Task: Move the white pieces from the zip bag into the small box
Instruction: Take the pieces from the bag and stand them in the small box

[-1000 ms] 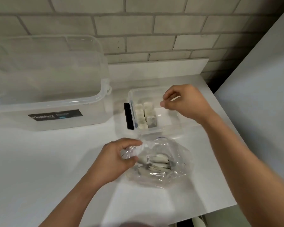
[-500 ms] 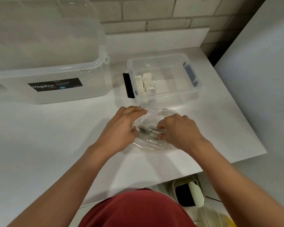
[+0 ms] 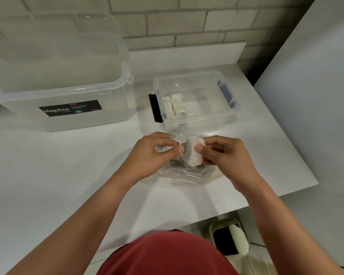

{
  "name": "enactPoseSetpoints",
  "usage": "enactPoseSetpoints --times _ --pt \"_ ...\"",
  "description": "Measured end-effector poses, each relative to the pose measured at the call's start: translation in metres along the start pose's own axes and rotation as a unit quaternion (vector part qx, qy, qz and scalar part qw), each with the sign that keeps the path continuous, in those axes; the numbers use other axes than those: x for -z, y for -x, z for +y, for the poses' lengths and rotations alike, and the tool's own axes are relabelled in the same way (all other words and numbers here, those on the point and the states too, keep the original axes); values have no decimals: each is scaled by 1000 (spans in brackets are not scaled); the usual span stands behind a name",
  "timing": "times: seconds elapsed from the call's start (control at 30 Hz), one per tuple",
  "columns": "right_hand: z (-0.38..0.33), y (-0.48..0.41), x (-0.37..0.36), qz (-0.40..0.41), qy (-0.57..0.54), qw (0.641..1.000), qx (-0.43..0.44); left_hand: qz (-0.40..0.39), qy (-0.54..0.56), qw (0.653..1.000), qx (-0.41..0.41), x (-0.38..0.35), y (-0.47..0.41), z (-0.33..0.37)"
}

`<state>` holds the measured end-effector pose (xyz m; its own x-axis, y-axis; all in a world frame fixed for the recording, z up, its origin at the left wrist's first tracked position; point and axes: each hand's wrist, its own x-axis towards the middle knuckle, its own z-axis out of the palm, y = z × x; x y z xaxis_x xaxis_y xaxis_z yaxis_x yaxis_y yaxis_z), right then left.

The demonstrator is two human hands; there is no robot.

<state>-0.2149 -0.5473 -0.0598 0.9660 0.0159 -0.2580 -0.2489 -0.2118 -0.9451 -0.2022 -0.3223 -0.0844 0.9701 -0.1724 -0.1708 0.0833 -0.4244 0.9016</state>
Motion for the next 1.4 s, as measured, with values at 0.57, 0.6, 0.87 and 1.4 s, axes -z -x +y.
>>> enactPoseSetpoints --times 0.57,0.6,0.87,1.4 --pt "-6 2 -8 -51 -1 999 -14 5 44 999 1 -4 -2 5" --pt "-5 1 -8 -47 -14 999 -15 14 57 998 8 -3 -3 3" --pt "13 3 -10 13 62 998 10 25 159 985 60 0 -2 -3" --pt "7 9 -4 55 -6 998 7 10 226 967 119 7 -8 -1"
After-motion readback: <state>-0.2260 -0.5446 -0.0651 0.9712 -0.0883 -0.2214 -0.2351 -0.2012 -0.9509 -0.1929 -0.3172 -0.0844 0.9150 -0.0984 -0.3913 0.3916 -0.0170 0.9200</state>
